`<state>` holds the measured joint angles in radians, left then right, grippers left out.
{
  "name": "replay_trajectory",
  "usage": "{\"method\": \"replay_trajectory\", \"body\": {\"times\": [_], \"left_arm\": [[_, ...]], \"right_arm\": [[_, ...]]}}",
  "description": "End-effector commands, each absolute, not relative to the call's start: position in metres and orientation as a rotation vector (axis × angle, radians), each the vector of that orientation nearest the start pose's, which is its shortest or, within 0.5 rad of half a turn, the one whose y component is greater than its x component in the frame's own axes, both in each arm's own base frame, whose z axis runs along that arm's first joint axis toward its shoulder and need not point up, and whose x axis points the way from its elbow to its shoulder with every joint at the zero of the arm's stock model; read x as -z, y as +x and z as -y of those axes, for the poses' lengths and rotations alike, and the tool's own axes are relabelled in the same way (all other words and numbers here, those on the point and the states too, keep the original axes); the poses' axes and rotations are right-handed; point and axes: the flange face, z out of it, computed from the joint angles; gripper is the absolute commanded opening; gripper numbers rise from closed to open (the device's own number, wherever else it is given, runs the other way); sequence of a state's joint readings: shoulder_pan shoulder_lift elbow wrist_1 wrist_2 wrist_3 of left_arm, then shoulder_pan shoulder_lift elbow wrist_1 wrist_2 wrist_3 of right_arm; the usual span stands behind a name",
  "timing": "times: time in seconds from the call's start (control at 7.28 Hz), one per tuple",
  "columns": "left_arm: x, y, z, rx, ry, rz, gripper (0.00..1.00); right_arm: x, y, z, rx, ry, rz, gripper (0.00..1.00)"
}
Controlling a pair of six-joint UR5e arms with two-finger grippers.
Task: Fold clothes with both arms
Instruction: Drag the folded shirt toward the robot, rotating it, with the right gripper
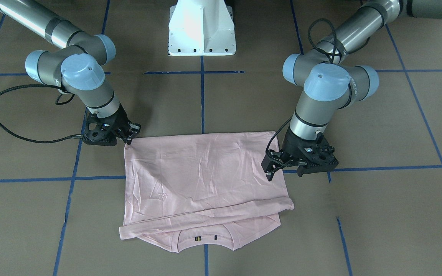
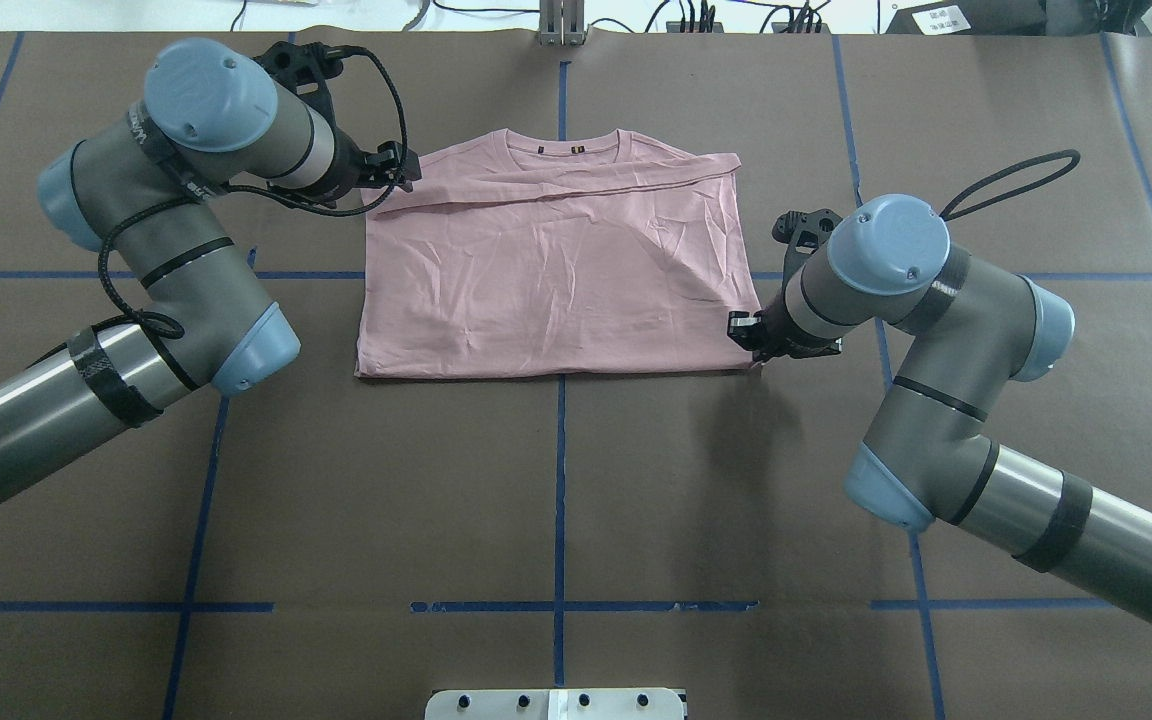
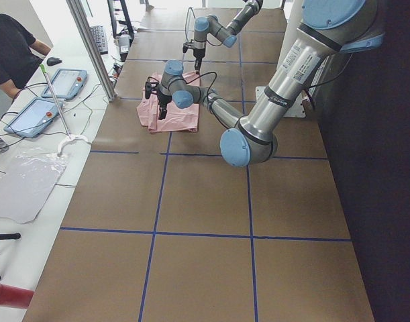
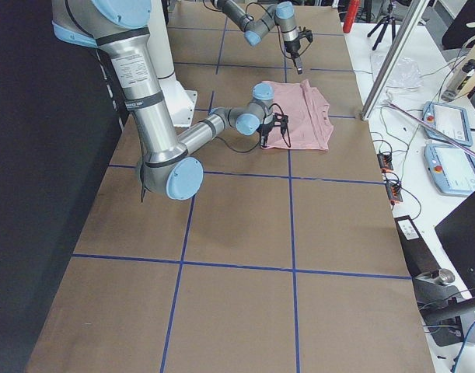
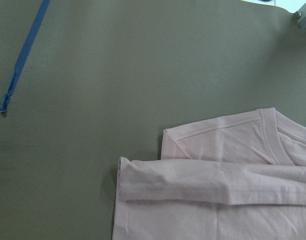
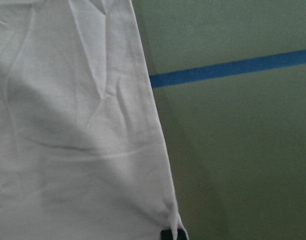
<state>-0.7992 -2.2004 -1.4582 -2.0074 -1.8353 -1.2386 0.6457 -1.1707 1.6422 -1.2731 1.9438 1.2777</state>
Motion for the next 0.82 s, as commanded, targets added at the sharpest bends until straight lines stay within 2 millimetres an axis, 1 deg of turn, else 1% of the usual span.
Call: {"method": "replay_trajectory", "body": {"times": [0.0,0.14,0.27,0.41,0.55,0.69], "left_arm": [[-0.278,0.419,0.584,0.295,0.316,-0.955,1.00],[-0.272,0.416,0.581,0.295,0.319,-0.961,1.00],[-0.268,0.413,0.578,0.297,0.313,-0.952,1.00],[-0.265,0.412,0.576,0.300,0.306,-0.942,1.00],[-0.265,0.410,0.573,0.300,0.305,-0.939,1.00],[-0.260,0.409,0.568,0.300,0.304,-0.948,1.00]], "right_arm": [[-0.362,-0.435,0.397,-0.129,-0.014,0.827,0.00],[-0.363,-0.416,0.334,-0.068,-0.066,0.786,0.00],[-0.369,-0.402,0.273,0.017,-0.109,0.773,0.00],[-0.369,-0.407,0.216,0.096,-0.192,0.767,0.00],[-0.355,-0.427,0.159,0.096,-0.294,0.769,0.00],[-0.336,-0.441,0.130,0.081,-0.334,0.790,0.06]]}}
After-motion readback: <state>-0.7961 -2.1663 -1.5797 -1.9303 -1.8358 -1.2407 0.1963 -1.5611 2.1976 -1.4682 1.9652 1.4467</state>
